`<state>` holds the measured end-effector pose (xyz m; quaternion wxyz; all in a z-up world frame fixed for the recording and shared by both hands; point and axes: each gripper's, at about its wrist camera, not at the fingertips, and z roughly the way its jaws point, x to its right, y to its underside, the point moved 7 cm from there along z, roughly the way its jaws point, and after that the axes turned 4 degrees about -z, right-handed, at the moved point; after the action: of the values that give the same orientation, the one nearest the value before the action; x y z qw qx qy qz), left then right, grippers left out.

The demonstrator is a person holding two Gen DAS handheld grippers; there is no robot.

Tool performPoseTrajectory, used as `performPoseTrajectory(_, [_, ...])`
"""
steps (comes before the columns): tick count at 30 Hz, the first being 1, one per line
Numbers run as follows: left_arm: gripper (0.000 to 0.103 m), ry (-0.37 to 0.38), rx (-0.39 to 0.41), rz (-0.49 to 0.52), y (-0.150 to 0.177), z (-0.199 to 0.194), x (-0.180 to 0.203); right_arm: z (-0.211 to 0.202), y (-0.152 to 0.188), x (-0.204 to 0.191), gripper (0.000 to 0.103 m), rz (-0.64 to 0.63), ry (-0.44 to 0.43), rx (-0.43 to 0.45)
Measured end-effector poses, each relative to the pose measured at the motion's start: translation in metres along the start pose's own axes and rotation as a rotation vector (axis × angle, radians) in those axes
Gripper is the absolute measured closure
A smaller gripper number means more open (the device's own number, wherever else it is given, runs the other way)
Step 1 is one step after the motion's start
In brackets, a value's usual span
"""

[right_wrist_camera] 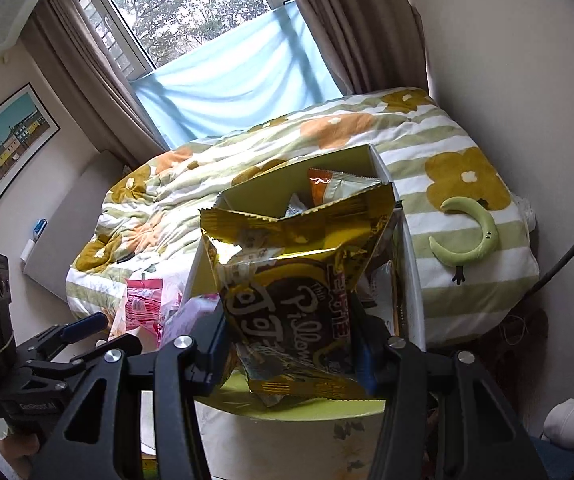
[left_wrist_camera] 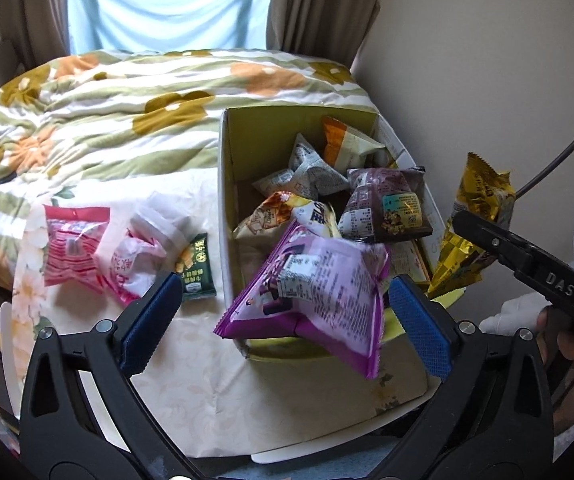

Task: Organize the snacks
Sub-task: 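Open both tools to drop the lavender and Pillows bags into the box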

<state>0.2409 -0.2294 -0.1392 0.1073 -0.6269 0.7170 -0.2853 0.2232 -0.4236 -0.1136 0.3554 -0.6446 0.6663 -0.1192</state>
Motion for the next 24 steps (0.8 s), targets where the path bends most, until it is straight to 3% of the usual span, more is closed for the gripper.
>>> performPoseTrajectory(8, [0.001,-0.03,0.006,0.001,0.01,-0.008,-0.006,0.022,0.007,0.009,0.054,0.026,-0.008,-0.036])
performPoseTrajectory(10, [0.001,-0.039,0.013,-0.004,0.013,-0.012,-0.009,0.025,0.007,0.01,0.039,0.026,-0.001,-0.023])
performPoseTrajectory(11, [0.001,-0.044,0.015,-0.007,0.014,-0.013,-0.011,0.025,0.007,0.011,0.017,0.022,0.016,-0.017])
performPoseTrajectory(12, [0.001,-0.05,0.019,-0.013,0.015,-0.014,-0.014,0.025,0.007,0.012,0.004,0.02,0.022,-0.011])
performPoseTrajectory(15, [0.001,-0.062,0.019,-0.035,0.022,-0.015,-0.024,0.019,0.01,0.015,0.002,0.03,0.023,0.021])
performPoseTrajectory(24, [0.001,-0.064,0.028,-0.087,0.029,-0.024,-0.041,0.018,0.025,0.012,0.002,0.01,0.041,-0.013])
